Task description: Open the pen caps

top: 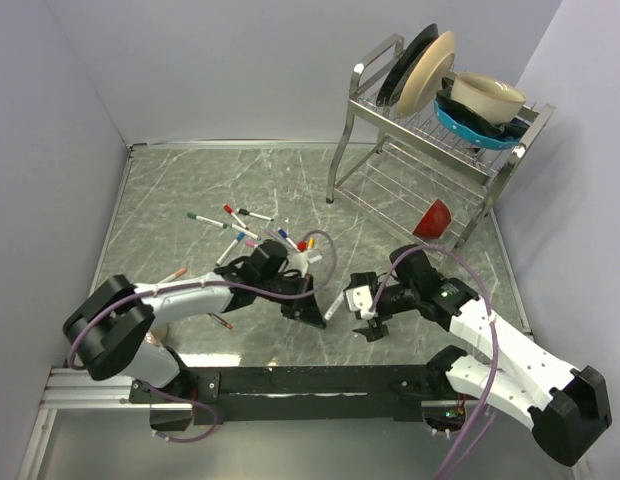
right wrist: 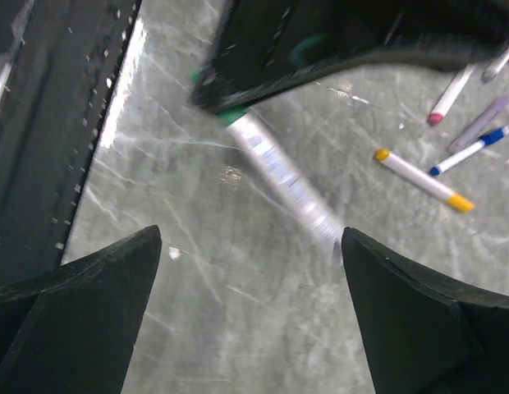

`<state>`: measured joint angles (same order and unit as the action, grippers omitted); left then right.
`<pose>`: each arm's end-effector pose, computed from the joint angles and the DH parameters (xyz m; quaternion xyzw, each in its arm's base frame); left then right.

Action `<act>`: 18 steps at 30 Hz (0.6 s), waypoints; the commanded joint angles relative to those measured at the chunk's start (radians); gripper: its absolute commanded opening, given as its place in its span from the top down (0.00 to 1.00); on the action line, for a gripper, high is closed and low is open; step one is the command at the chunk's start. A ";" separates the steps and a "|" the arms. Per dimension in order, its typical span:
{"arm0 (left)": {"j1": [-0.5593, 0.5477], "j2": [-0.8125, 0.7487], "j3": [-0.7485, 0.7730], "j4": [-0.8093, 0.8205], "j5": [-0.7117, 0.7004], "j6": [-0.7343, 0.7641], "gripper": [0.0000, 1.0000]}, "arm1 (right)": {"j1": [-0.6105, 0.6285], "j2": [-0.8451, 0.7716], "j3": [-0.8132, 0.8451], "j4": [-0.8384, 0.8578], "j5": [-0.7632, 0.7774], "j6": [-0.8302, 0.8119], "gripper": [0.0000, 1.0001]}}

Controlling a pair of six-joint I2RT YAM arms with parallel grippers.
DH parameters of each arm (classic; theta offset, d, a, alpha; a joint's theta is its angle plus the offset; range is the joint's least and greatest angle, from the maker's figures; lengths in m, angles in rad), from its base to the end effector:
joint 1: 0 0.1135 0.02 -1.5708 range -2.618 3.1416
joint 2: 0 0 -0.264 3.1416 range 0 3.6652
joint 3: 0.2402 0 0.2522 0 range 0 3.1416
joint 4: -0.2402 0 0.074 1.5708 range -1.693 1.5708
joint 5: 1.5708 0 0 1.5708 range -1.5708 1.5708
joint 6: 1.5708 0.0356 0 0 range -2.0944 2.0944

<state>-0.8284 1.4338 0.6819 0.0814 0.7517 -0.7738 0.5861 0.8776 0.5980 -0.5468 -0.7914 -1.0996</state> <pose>0.1729 -0.2244 0.1894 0.1825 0.8329 -0.5206 0.0443 0.1280 0.1153 0.2338 -0.7349 0.4672 0.2621 0.4157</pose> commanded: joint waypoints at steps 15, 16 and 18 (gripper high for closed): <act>-0.066 0.054 0.099 -0.006 0.120 0.087 0.99 | 0.208 0.135 0.035 -0.036 0.147 -0.118 0.61; -0.066 0.042 0.093 -0.006 0.118 0.085 0.99 | 0.218 0.138 0.037 -0.041 0.147 -0.114 0.71; -0.063 0.027 0.091 -0.005 0.101 0.084 0.99 | 0.222 0.136 0.042 -0.041 0.143 -0.112 0.83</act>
<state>-0.8982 1.5188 0.7506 0.0284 0.8474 -0.7158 0.7849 1.0100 0.6067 -0.5488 -0.6453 -1.2282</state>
